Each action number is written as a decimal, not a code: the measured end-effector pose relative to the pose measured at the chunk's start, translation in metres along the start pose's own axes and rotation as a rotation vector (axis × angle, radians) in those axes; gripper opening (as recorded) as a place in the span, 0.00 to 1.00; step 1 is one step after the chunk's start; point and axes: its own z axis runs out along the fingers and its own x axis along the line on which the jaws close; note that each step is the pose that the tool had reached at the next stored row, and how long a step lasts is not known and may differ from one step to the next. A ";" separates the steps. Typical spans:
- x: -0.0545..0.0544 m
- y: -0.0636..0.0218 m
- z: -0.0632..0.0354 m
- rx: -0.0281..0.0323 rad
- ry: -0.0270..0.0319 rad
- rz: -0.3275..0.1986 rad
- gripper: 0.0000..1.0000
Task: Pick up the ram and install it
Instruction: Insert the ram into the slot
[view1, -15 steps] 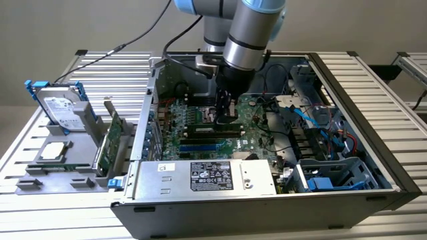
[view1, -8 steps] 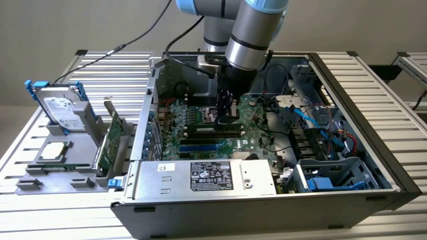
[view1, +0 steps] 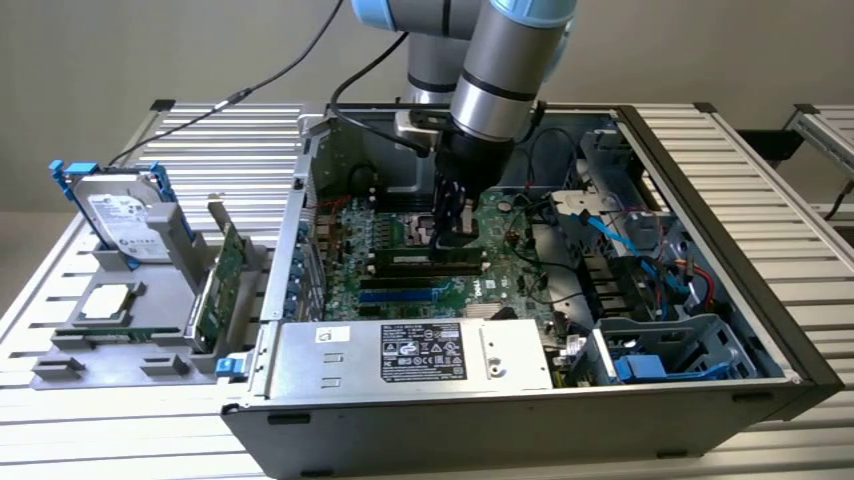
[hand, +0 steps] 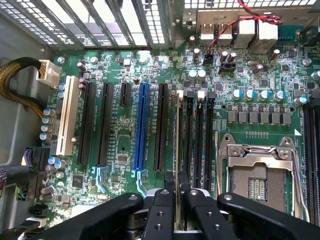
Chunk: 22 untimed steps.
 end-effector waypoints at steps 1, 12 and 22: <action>0.000 -0.0001 0.0004 -0.0001 0.0003 0.001 0.14; 0.000 -0.0007 0.0032 -0.0013 0.0013 0.009 0.14; 0.000 -0.0010 0.0042 -0.0027 -0.0006 0.017 0.14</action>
